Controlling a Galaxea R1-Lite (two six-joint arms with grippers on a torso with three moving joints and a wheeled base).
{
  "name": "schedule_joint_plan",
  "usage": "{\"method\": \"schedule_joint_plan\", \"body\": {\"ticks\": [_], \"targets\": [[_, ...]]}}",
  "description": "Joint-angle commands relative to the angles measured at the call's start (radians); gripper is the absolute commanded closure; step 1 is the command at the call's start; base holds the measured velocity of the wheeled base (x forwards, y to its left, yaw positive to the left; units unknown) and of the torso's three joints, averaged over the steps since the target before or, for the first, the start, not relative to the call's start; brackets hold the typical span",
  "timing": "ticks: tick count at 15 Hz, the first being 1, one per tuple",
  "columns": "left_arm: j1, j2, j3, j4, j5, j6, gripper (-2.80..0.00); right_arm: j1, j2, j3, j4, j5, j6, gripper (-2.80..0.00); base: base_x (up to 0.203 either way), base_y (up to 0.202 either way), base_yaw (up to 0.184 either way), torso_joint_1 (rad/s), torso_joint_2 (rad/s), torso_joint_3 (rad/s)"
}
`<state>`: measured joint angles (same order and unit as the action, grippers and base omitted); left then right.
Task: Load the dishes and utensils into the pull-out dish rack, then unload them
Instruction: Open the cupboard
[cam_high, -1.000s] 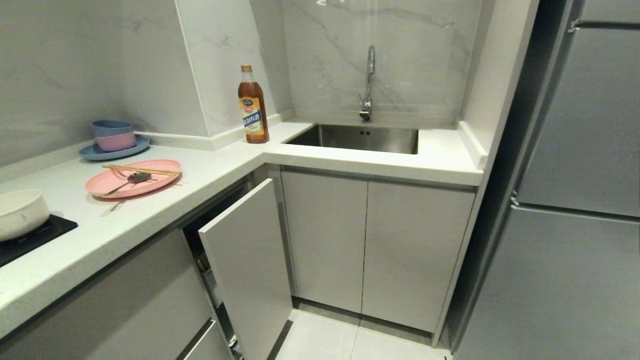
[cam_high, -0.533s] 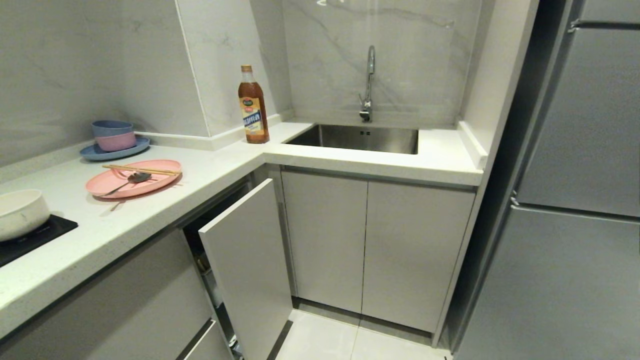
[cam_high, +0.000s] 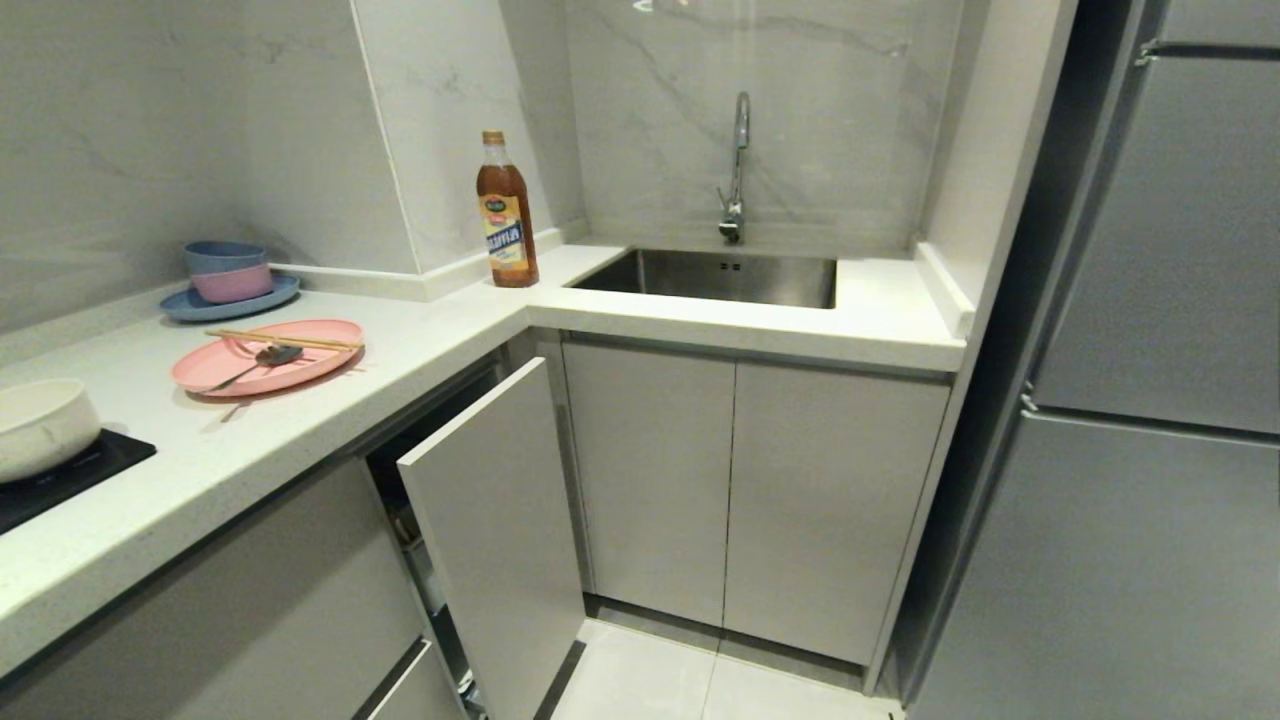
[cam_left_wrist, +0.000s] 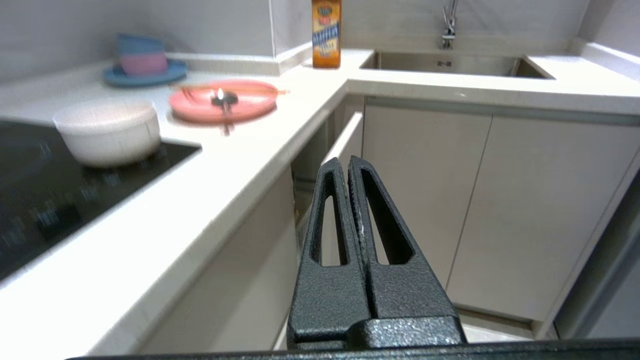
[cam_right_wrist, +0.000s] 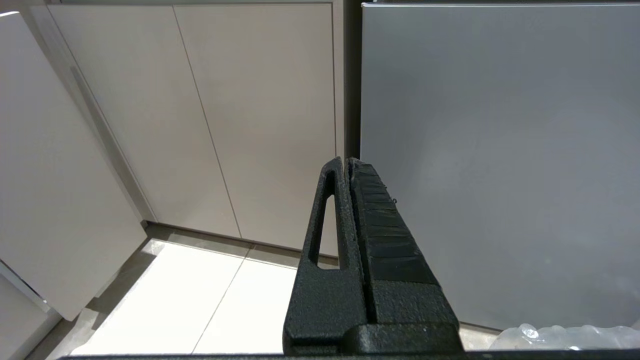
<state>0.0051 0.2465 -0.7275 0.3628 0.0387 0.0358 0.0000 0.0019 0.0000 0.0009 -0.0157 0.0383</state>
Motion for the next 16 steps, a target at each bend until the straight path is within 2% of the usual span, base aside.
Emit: {"method": "schedule_joint_plan", "body": {"ticks": [1, 6, 10, 16], "targets": [[0.001, 0.121, -0.070, 0.000, 0.000, 0.010, 0.00, 0.000, 0.000, 0.003, -0.001, 0.000, 0.000, 0.00, 0.000, 0.000, 0.000, 0.000, 0.00, 0.000], [0.004, 0.386, -0.280, -0.090, 0.002, 0.031, 0.00, 0.000, 0.000, 0.003, 0.001, 0.000, 0.000, 0.00, 0.000, 0.000, 0.000, 0.000, 0.00, 0.000], [0.002, 0.599, -0.460, -0.114, -0.001, 0.032, 0.00, 0.000, 0.000, 0.002, 0.001, 0.000, 0.000, 0.00, 0.000, 0.000, 0.000, 0.000, 0.00, 0.000], [-0.041, 0.862, -0.586, -0.117, 0.001, 0.032, 0.00, 0.001, 0.000, 0.003, 0.000, 0.000, 0.000, 0.00, 0.000, 0.000, 0.000, 0.000, 0.00, 0.000]]}}
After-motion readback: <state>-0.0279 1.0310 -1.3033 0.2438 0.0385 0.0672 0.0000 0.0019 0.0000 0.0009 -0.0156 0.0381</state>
